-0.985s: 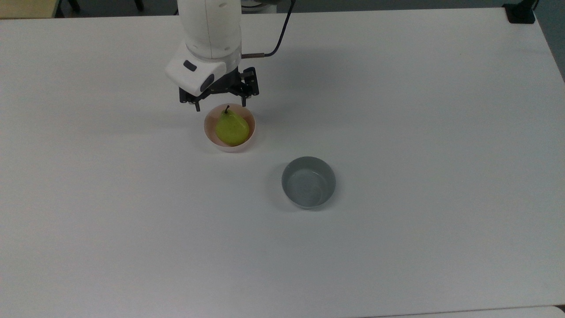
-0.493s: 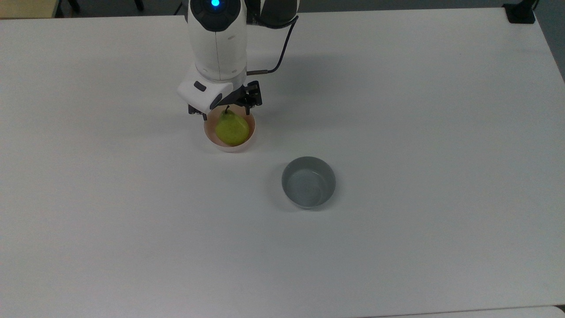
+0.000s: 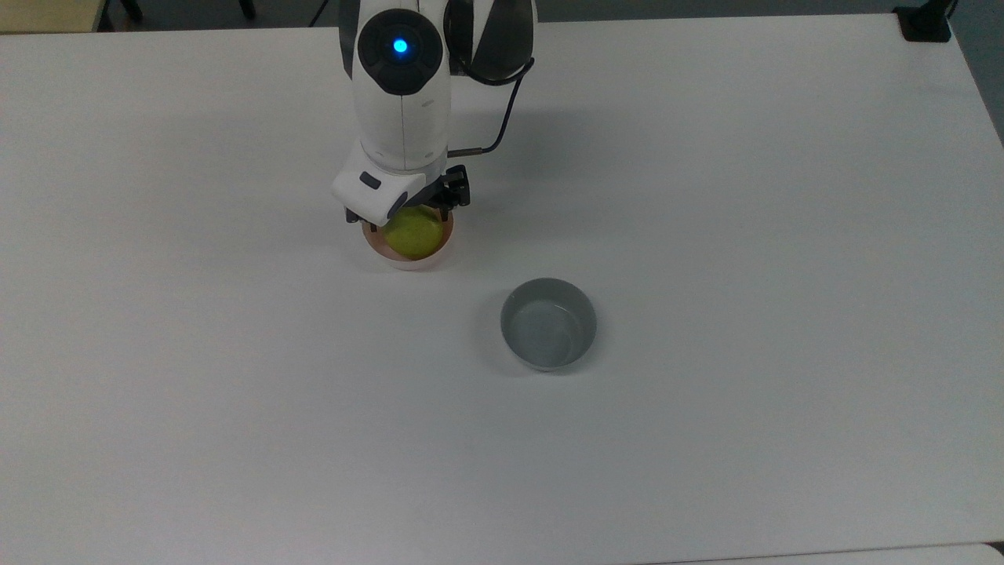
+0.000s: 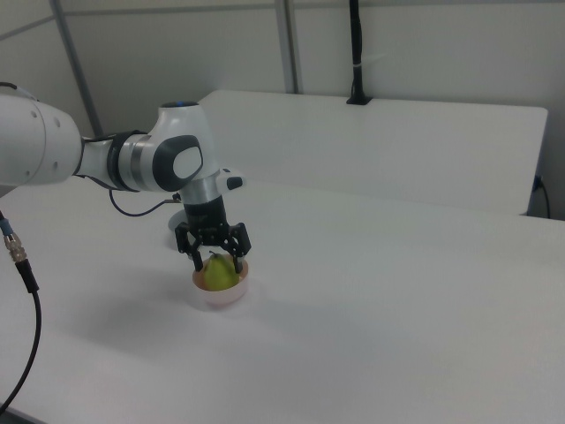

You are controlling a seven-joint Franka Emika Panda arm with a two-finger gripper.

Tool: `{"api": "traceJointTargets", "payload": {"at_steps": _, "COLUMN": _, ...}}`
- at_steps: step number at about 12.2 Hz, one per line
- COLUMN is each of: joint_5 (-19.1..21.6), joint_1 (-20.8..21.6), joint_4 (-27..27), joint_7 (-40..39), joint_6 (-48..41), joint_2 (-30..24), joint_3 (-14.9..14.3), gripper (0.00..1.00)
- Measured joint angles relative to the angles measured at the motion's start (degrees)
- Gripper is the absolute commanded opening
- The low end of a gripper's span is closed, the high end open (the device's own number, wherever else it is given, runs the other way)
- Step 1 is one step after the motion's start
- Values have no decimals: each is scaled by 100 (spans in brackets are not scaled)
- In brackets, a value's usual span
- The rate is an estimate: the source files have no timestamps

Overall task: Pick up a pear from the bowl
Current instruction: 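Close the gripper around the yellow-green pear, then lift the pear out of the pink bowl and carry it aside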

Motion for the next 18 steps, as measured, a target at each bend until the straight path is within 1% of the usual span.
{"api": "traceJointTargets", "payload": {"at_steps": 5, "joint_5": -44, "joint_1": 17, "joint_4": -22, "joint_7": 0, "joint_6": 29, "joint_2": 87, "joint_3": 0, "gripper": 89}}
{"api": "traceJointTargets", "payload": {"at_steps": 6, "joint_5": -44, "joint_1": 17, "joint_4": -27, "joint_7": 0, "joint_6": 29, "joint_2": 90, "joint_3": 0, "gripper": 88}}
{"api": "traceJointTargets", "payload": {"at_steps": 7, "joint_5": -45, "joint_1": 17, "joint_4": -35, "joint_7": 0, "joint_6": 29, "joint_2": 94, "joint_3": 0, "gripper": 83}}
{"api": "traceJointTargets", "payload": {"at_steps": 8, "joint_5": -66, "joint_1": 17, "joint_4": -42, "joint_7": 0, "joint_6": 30, "joint_2": 97, "joint_3": 0, "gripper": 75}}
{"api": "traceJointTargets", "payload": {"at_steps": 10, "joint_5": -99, "joint_1": 21, "joint_4": -40, "joint_7": 0, "joint_6": 31, "joint_2": 91, "joint_3": 0, "gripper": 61}}
{"api": "traceJointTargets", "payload": {"at_steps": 11, "joint_5": -102, "joint_1": 21, "joint_4": -39, "joint_7": 0, "joint_6": 32, "joint_2": 89, "joint_3": 0, "gripper": 57}}
{"api": "traceJointTargets", "payload": {"at_steps": 14, "joint_5": -105, "joint_1": 22, "joint_4": -39, "joint_7": 0, "joint_6": 32, "joint_2": 83, "joint_3": 0, "gripper": 53}}
{"api": "traceJointTargets", "payload": {"at_steps": 18, "joint_5": -106, "joint_1": 22, "joint_4": 1, "joint_7": 0, "joint_6": 36, "joint_2": 57, "joint_3": 2, "gripper": 52}}
